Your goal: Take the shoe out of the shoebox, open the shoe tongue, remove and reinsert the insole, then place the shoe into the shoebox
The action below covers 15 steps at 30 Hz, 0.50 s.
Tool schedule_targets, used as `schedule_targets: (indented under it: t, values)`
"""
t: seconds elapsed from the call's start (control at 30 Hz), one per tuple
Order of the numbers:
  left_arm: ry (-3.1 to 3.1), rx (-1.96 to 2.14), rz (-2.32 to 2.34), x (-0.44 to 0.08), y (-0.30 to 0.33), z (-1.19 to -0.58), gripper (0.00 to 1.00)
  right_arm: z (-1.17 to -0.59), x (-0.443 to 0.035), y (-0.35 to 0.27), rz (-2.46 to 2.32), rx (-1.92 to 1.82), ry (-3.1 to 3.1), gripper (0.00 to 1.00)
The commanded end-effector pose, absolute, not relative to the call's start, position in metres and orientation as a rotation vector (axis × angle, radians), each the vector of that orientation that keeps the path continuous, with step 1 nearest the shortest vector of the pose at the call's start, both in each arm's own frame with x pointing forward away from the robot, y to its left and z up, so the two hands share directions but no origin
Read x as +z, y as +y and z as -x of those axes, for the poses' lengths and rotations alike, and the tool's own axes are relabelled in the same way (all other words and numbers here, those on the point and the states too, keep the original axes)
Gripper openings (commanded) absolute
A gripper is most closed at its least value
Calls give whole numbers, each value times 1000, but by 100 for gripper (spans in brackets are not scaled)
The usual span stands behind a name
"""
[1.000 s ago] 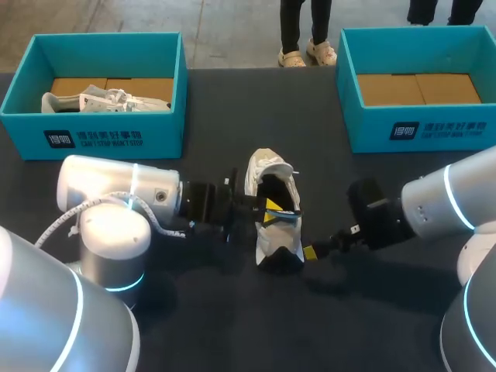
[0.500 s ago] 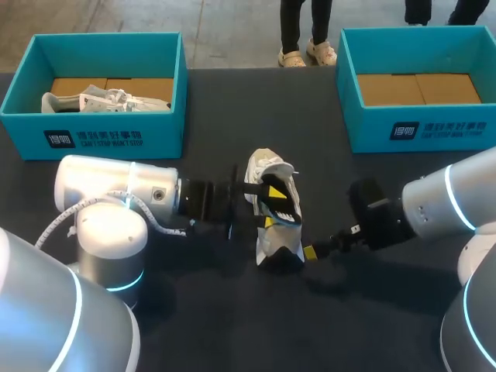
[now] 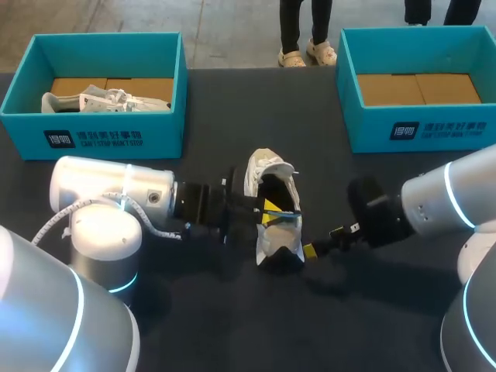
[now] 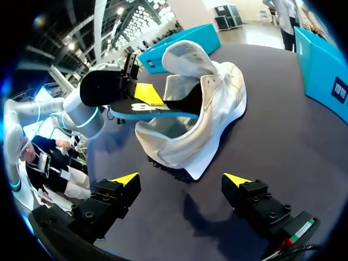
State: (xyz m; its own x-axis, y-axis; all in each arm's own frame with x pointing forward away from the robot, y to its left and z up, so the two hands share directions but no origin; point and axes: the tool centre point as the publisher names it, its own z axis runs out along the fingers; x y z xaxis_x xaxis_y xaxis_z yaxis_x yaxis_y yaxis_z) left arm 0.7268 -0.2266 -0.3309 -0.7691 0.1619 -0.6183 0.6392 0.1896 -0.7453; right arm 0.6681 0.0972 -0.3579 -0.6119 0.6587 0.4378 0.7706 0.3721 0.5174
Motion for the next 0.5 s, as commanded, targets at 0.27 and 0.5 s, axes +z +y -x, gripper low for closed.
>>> schedule_targets:
  t: [0.27, 0.5]
  values:
    - [2089, -1596, -745, -341, -232, -728, 0, -687, -345, 97, 1222, -984, -2521, 100]
    - [2106, -1585, -743, -347, -233, -728, 0, -693, -343, 98, 1184, -956, -2539, 100]
